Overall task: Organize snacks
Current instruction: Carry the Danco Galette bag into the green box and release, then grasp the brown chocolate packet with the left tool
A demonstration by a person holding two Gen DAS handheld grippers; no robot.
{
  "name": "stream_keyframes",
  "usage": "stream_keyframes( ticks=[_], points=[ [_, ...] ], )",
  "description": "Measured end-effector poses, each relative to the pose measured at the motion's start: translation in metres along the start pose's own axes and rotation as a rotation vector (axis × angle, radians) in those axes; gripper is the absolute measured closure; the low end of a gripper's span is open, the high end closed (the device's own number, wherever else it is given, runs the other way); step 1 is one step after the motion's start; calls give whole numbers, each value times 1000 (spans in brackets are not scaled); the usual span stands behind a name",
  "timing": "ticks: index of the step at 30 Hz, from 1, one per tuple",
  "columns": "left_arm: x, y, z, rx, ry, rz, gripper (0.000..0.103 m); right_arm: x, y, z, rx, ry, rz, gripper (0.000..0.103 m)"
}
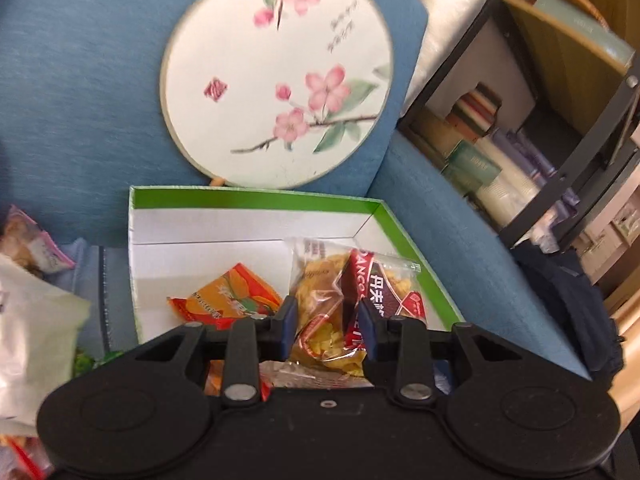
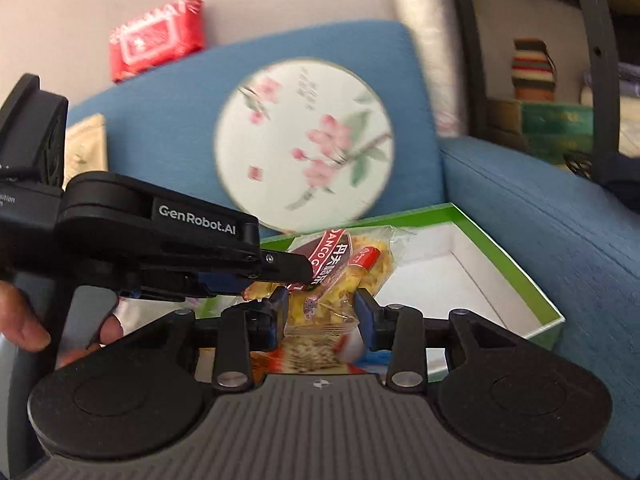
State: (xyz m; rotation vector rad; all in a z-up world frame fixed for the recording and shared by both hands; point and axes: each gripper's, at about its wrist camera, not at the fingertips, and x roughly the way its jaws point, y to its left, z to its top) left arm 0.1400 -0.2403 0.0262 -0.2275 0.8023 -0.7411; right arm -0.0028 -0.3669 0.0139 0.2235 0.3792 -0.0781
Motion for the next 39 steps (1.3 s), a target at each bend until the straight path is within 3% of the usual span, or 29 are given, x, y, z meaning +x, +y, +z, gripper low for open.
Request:
stream_keyframes(
  ticks=[1, 2, 3, 4, 5, 11, 16, 19, 25, 30, 32, 33, 37, 39],
  points=[
    [2, 2, -1, -8, -6, 39, 55, 7, -3, -2, -8, 10, -26, 40],
    [1, 4, -2, -18, -13, 70, 18, 16, -6, -5, -23, 29, -78, 29],
    [-4, 6, -3, -24, -27, 94, 5, 21, -10, -10, -26, 44, -128, 19],
    [-12, 9, -4, -22, -49, 110, 0, 28, -14, -13, -12, 85, -153, 0],
    [-21, 12, -5, -13, -69, 120, 0, 29, -16, -14, -1, 105, -153, 2],
    [-94, 41, -14, -33, -113, 107, 0, 0, 1, -5, -43, -1, -150, 0],
    [-152, 68, -43, -43, -124, 188, 0, -19, 27, -3, -56, 5, 2, 0],
    [-173, 93, -64, -90, -113, 195, 0, -27, 51, -7, -59, 30, 136, 0],
    [-182, 128, -100, -149, -90, 167, 0, -25, 104, -44, -145, 188, 381, 0],
    [-177, 152, -108, -184, -67, 126, 0, -8, 139, -74, -224, 329, 481, 0],
    [-179, 158, -107, -198, -110, 97, 0, -4, 148, -78, -231, 365, 533, 16],
    [-178, 160, -106, -204, -118, 76, 0, -3, 151, -79, -227, 380, 559, 19],
    [-159, 163, -105, -199, -99, 64, 0, -1, 162, -84, -240, 372, 575, 19],
    [-152, 164, -109, -207, -53, 56, 0, 0, 162, -83, -238, 354, 545, 12]
  ],
)
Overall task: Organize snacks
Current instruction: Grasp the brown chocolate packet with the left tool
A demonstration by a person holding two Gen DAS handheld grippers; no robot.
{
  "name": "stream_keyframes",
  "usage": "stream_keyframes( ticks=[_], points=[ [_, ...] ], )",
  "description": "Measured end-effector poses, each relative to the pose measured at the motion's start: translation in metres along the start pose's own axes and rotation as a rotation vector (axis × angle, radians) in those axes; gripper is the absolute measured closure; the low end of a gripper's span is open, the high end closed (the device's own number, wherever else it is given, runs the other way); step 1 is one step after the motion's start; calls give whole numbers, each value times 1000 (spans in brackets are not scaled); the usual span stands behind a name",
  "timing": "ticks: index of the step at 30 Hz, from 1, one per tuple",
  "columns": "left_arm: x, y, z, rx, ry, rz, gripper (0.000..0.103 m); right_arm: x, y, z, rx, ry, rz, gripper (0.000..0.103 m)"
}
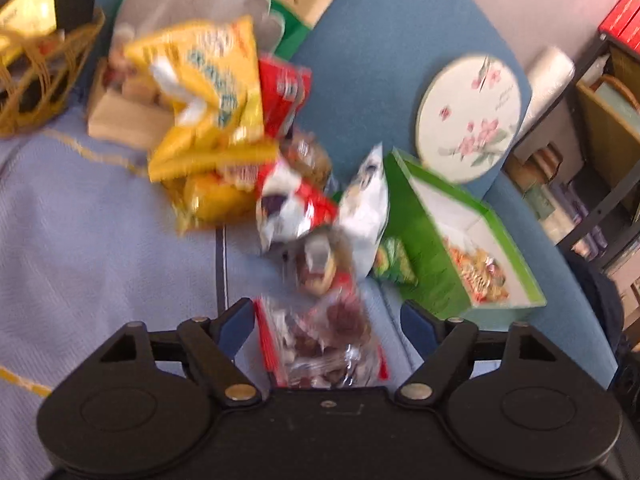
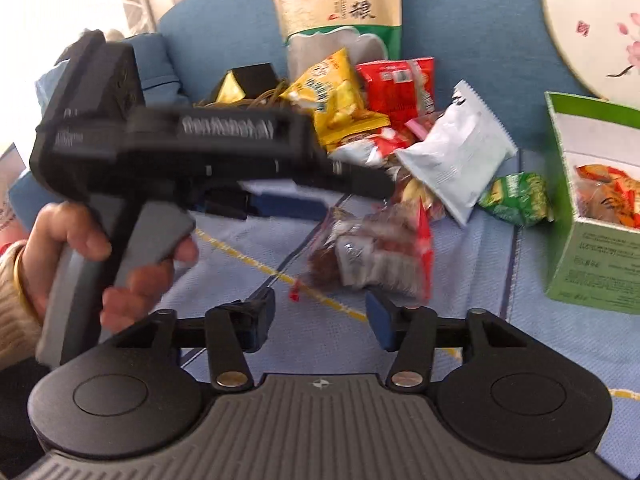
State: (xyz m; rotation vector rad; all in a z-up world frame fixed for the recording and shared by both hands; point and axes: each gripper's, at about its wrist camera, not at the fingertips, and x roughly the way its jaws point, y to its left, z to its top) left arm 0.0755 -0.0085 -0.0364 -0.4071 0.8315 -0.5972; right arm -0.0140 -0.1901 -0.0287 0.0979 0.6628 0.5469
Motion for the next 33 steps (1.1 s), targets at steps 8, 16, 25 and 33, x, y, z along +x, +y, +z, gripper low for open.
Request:
stream_keyframes(
  ticks=[8, 16, 25, 33],
  points=[
    [-18, 9, -4, -91, 28, -129, 18, -19, -15, 4, 10, -41, -204, 0],
    [-27, 21, -3, -94, -76, 14, 8, -16, -14, 7, 30, -98, -148, 0],
    [-32, 21, -5, -75, -109, 48, 8, 2, -2, 4, -101, -17, -169, 0],
    [-23, 12, -5, -51, -26, -23, 9, -9, 0, 6, -131, 16, -66, 0]
  ],
)
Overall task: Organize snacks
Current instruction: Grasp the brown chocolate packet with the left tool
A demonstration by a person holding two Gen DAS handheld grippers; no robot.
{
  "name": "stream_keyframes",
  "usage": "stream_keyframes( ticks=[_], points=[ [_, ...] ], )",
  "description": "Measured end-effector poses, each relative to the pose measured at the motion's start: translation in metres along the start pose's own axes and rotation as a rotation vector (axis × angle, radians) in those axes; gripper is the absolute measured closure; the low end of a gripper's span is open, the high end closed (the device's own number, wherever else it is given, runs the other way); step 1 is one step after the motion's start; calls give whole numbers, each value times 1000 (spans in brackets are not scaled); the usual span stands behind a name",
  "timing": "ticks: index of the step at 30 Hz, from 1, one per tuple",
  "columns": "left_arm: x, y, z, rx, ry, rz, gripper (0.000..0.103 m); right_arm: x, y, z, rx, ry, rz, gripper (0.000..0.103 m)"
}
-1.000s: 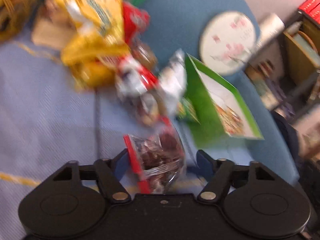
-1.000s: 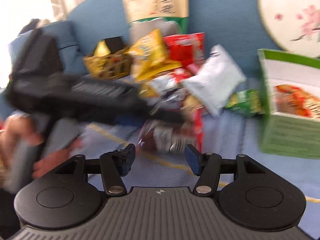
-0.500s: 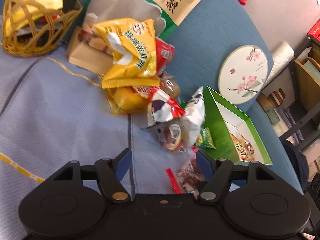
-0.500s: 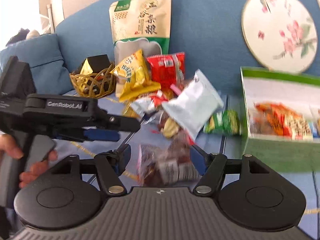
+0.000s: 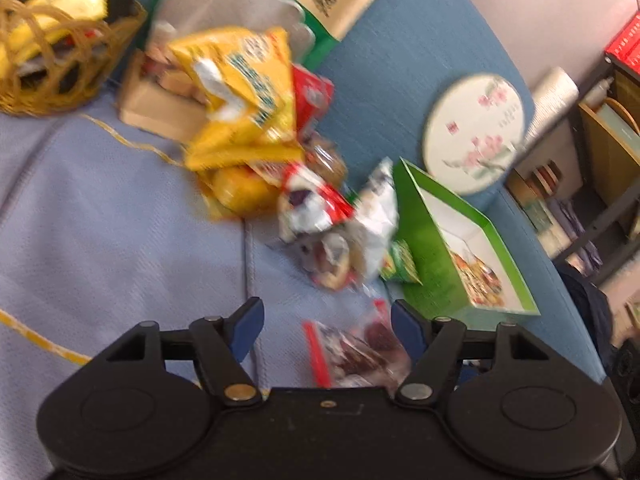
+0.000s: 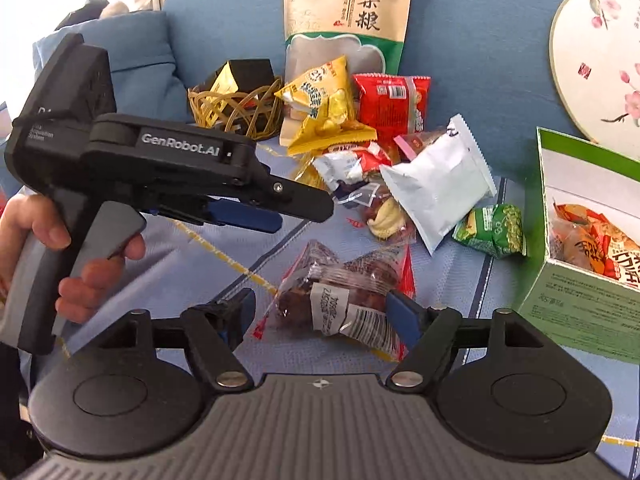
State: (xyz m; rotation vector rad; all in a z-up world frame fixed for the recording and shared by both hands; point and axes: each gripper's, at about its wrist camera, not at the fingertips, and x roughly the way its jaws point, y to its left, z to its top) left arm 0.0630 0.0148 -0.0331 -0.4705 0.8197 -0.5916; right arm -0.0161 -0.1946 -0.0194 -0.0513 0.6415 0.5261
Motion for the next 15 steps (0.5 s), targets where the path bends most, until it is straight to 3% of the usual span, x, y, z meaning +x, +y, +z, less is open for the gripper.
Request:
stream_keyframes(
  ticks=[5, 9, 15],
  points=[
    [6, -13, -5, 25, 102, -72, 4, -2, -2, -5, -32, -15, -76, 0],
    [13, -19, -11, 58, 121, -54, 0, 6, -5, -8, -41, 10, -70, 0],
    [16, -11, -12, 30, 126, -50, 16, 11, -3, -10, -59, 27, -80, 0]
  ],
)
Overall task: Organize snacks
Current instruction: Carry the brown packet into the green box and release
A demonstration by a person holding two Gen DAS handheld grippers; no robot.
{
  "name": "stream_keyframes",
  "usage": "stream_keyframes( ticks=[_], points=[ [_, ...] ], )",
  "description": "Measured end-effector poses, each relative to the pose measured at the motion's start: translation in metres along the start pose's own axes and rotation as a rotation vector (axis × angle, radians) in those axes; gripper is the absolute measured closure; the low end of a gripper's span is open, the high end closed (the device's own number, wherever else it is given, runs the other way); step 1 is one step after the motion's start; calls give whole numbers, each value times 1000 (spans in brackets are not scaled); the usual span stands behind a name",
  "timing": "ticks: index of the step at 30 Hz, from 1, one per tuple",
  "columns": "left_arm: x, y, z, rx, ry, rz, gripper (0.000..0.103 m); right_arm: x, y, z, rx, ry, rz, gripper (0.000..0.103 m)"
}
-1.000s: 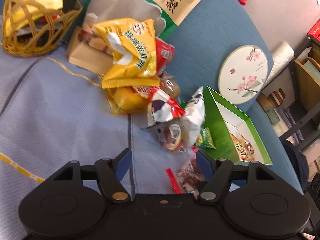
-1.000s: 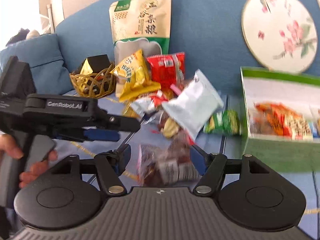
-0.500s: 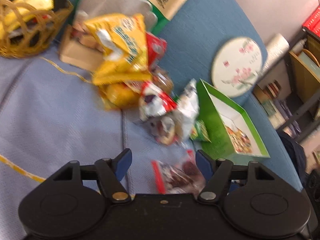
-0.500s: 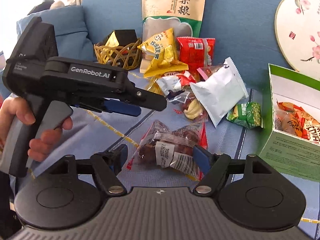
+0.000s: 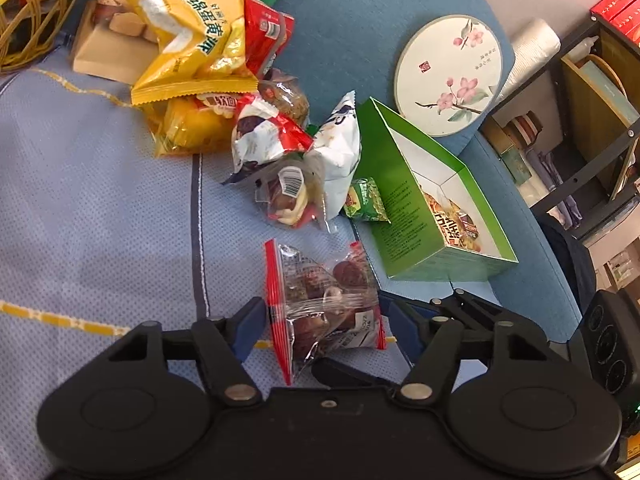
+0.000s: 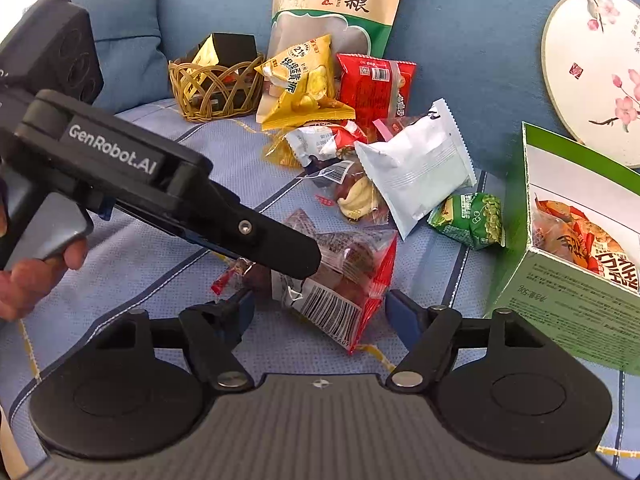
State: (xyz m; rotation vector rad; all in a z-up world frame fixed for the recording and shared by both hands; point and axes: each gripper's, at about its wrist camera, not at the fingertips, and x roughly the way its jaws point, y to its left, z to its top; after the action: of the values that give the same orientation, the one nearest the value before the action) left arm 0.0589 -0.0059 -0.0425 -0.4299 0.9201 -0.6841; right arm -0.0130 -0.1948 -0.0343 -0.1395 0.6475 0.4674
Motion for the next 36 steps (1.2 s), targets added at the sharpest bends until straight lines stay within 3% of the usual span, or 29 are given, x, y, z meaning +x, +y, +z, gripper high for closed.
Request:
stream_keyframes(
  ticks=[3, 5, 10, 15, 17, 22, 26, 36],
  points=[
    [1, 1, 0, 1, -1, 2, 25, 0, 0, 0, 11, -6, -1, 0],
    [2, 2, -1, 11, -5, 13, 42, 1, 0, -1, 16, -9, -6, 1],
    [1, 0, -3, 32, -19, 18, 52, 1, -1, 0, 19, -8, -14, 17],
    [-5, -7, -4, 60, -46, 23, 52, -4, 3, 2, -11, -30, -31, 30],
    [-9, -10, -1, 56, -61, 15, 57, -7, 2, 3, -12, -47, -30, 44],
    [-17, -28, 9, 90, -105, 5, 57, -18, -3, 10, -16, -107, -54, 45],
    [-17, -48, 28, 101, -134, -48, 58, -37, -13, 18, -11, -185, -103, 45],
    [42, -119, 71, 253, -124, -106, 58, -67, -74, 20, 147, -311, -271, 45]
  ],
)
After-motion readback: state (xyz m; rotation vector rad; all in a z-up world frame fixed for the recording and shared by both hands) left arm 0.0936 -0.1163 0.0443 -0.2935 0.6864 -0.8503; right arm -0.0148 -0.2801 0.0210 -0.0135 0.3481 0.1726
